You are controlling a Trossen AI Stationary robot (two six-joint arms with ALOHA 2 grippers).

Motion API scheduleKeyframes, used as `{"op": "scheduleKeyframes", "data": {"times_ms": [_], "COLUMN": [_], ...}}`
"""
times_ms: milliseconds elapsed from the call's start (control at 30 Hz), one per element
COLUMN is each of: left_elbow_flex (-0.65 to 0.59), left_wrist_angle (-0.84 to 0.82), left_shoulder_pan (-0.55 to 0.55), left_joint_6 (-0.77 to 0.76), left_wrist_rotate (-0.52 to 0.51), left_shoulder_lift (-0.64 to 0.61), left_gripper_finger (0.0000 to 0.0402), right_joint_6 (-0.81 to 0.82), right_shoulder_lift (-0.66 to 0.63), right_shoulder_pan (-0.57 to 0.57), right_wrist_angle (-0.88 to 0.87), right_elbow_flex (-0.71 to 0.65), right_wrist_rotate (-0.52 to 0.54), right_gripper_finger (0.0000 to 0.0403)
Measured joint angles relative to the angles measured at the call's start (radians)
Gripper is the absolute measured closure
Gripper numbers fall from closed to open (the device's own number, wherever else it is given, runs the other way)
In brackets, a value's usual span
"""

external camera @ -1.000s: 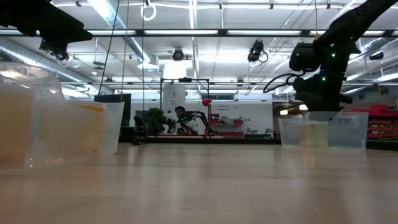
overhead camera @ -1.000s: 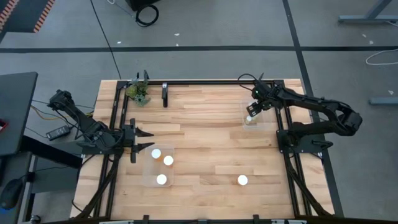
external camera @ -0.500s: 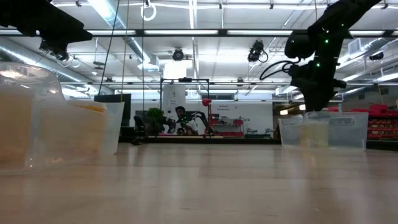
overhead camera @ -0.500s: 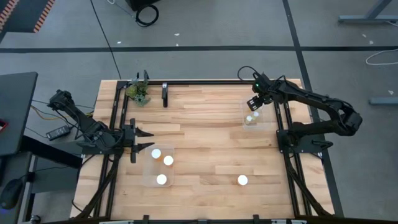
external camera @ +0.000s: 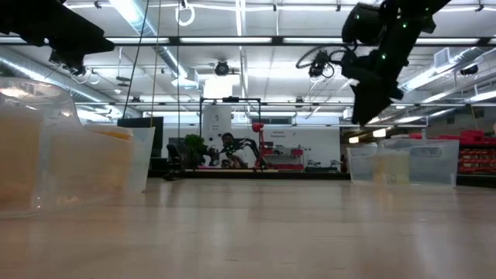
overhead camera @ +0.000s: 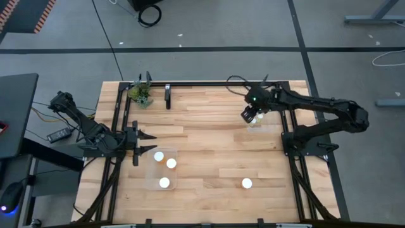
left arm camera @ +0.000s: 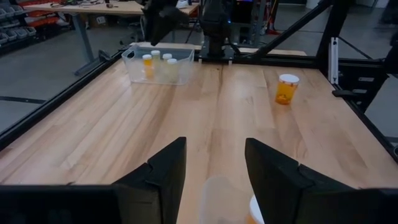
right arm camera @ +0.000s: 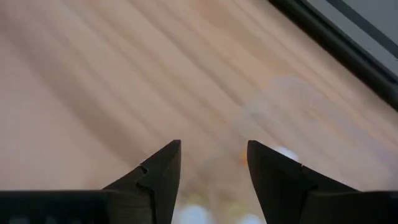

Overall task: Pick and place medicine bottles into bin by pill shape (circle, oval)
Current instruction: Put the large orange pill bottle into the bottom transparent bin

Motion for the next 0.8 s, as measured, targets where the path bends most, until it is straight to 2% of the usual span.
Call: {"op": "scheduleKeyframes", "data": {"times_ms": [300,433,633,800], "left_elbow_flex": [0.0,0.0,0.0,0.0], "left_wrist_angle": [0.0,0.0,-0.01,-0.01], "left_shoulder_pan": [0.0,0.0,0.0,0.0], "left_joint_6": [-0.012,-0.004,-0.003,-0.003], "left_wrist_rotate": [0.044,0.044,0.044,0.044], "left_shoulder_lift": [0.0,0.0,0.0,0.0], "left_gripper_finger": [0.023,0.0228,0.023,0.0228], "right_joint_6": [0.159,0.232,0.373,0.42], "right_shoulder_lift": [0.01,0.046,0.142,0.26], "right_shoulder_pan": [0.327,0.488,0.677,0.81], "right_wrist_angle": [0.197,0.255,0.278,0.22], "right_elbow_flex": [0.0,0.0,0.016,0.127], "right_wrist_rotate": [-0.002,0.043,0.084,0.12], "right_gripper_finger": [0.0212,0.0212,0.0212,0.0212]}}
